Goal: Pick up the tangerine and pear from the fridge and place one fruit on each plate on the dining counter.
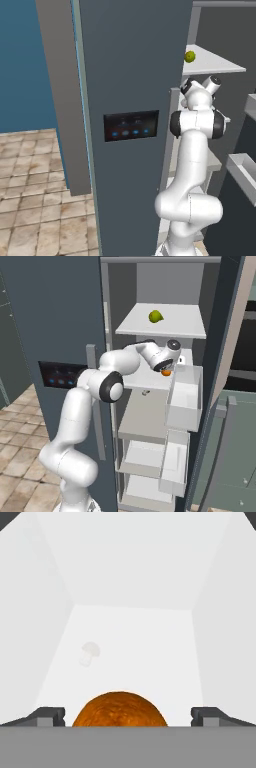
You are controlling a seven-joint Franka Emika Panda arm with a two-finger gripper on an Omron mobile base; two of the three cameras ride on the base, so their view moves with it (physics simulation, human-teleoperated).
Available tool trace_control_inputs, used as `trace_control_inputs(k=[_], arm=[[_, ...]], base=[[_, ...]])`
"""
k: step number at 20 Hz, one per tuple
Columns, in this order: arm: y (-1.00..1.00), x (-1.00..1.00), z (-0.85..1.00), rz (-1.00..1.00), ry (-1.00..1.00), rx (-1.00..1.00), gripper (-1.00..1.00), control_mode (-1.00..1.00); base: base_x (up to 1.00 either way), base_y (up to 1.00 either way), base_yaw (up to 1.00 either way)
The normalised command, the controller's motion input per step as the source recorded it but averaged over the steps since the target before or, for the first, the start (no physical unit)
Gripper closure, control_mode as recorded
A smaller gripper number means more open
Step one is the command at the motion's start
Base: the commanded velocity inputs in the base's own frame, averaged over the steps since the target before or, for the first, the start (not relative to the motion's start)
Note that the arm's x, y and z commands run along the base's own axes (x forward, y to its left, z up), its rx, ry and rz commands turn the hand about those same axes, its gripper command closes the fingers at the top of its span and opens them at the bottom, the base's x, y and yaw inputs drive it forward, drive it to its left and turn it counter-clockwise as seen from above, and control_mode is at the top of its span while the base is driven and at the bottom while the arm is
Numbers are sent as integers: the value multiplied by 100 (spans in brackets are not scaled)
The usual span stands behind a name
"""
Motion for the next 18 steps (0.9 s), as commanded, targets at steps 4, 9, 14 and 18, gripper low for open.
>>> trace_control_inputs(k=[4, 9, 14, 18], arm=[[0, 3, -23, 0, 0, 0, -100, -100], [-1, 0, -20, 0, 0, 0, -100, -100], [0, 0, -23, 0, 0, 0, -100, -100], [0, -15, -22, 0, 0, 0, -100, -100]], base=[[0, 0, 0], [0, 0, 0], [0, 0, 0], [0, 0, 0]])
